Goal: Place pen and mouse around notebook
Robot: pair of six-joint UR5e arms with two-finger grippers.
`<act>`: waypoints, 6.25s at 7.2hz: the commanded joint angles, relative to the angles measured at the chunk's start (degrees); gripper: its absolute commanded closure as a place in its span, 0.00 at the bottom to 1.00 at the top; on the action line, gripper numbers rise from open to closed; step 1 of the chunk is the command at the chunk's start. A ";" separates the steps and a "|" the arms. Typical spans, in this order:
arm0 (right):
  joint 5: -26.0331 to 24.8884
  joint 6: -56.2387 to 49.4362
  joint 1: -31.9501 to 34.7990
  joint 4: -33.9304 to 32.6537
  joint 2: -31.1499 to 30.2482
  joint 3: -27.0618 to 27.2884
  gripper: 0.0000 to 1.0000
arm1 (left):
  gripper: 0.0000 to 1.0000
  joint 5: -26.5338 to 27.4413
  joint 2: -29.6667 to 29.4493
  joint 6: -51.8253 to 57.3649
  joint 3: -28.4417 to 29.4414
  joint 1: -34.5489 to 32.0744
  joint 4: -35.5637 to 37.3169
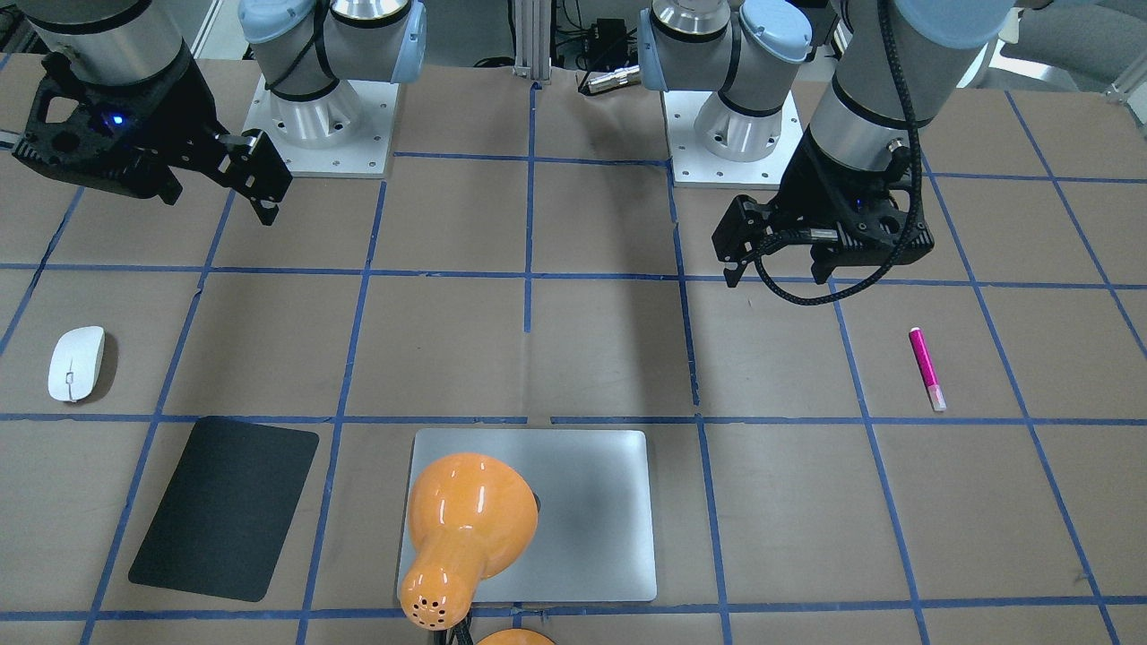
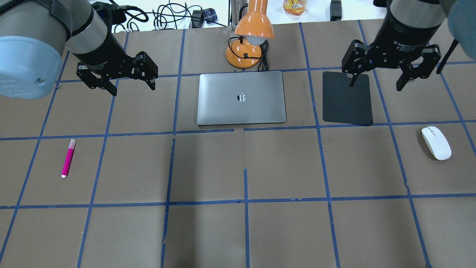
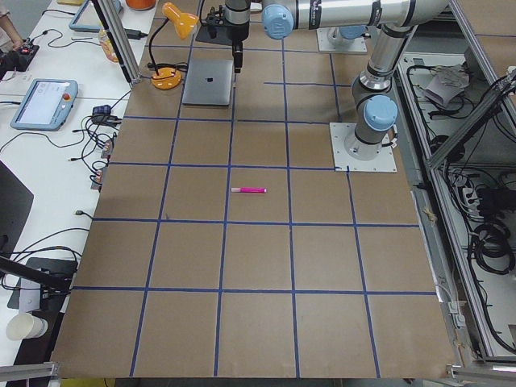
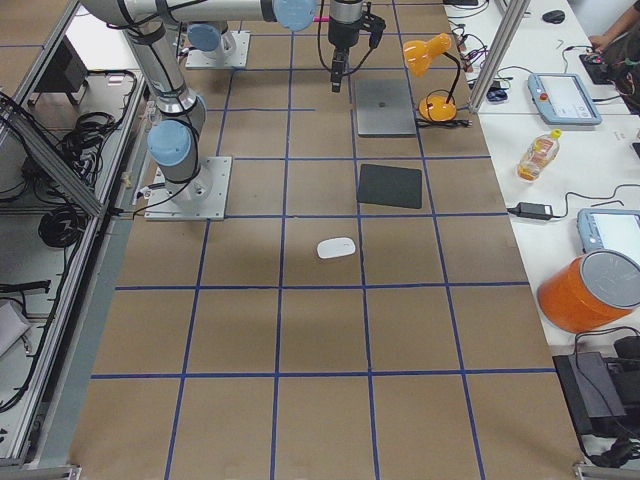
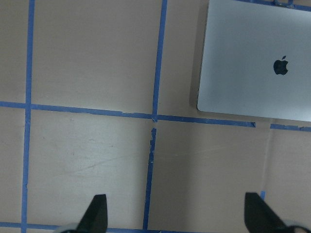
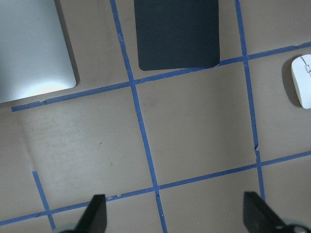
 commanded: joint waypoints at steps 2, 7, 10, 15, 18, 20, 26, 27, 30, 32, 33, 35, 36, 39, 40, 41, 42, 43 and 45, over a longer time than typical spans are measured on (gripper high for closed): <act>0.43 0.00 0.00 -0.07 -0.04 0.56 0.00 | 0.00 2.43 -0.08 1.33 0.28 -0.22 -1.14; -0.53 -0.35 -2.44 -0.86 0.93 1.18 0.00 | 0.00 2.95 0.71 1.42 -0.51 0.40 -2.55; -0.27 -20.06 -15.77 -1.03 0.93 3.27 0.00 | 0.00 3.92 0.98 9.28 -0.86 6.60 -3.95; 0.08 -41.92 -28.82 -23.62 6.71 16.64 0.00 | 0.00 3.04 -1.65 31.55 -14.79 29.98 9.24; -0.18 -42.71 -29.00 -31.86 11.98 16.91 0.00 | 0.00 2.78 -7.87 41.20 -28.07 37.72 34.54; -0.36 -44.38 -29.00 -31.97 13.41 16.48 0.00 | 0.05 2.86 -13.76 44.74 -29.51 39.25 41.37; 0.17 -53.09 -35.59 -36.19 16.48 19.72 0.00 | 0.94 2.95 -15.55 44.40 -29.60 39.25 42.80; 0.69 -52.91 -35.59 -36.19 17.79 19.99 0.00 | 1.00 3.04 -15.55 44.31 -29.25 39.25 42.80; 0.08 -53.44 -35.59 -42.69 22.37 19.81 0.00 | 1.00 3.75 -10.22 38.47 -29.43 37.06 35.04; 0.35 -53.43 -35.59 -41.56 22.81 19.99 0.00 | 1.00 2.96 -3.54 19.46 -29.25 26.04 25.63; 0.52 -53.52 -35.59 -41.38 22.90 19.99 0.00 | 1.00 2.60 -0.37 4.47 -29.25 19.62 22.44; 0.00 -53.70 -35.59 -42.34 24.03 19.90 0.00 | 1.00 -0.55 1.33 -19.46 -28.64 6.71 20.48; -0.01 -53.52 -35.59 -42.17 24.48 19.99 0.00 | 1.00 -2.22 -0.24 -33.16 -27.33 0.03 21.43; -0.01 -53.52 -35.59 -41.55 24.75 20.08 0.00 | 1.00 -4.86 -8.48 -62.40 -19.34 -13.79 22.67; -0.01 -53.52 -35.59 -41.73 25.44 19.99 0.00 | 1.00 -4.43 -12.43 -74.75 -16.53 -16.97 23.63; -0.09 -53.35 -35.59 -41.73 25.88 19.99 0.00 | 1.00 -4.43 -14.04 -83.22 -13.98 -19.96 22.94; -0.09 -53.00 -35.59 -41.38 25.89 19.99 0.00 | 1.00 -4.69 -16.14 -90.70 -11.61 -23.56 23.46; -0.01 -53.00 -35.59 -41.38 25.89 19.99 0.06 | 1.00 -4.35 -19.03 -97.22 -11.32 -26.99 23.64; -0.01 -52.82 -35.59 -41.47 25.89 19.99 0.43 | 1.00 -5.13 -22.30 -98.95 -9.83 -28.08 25.84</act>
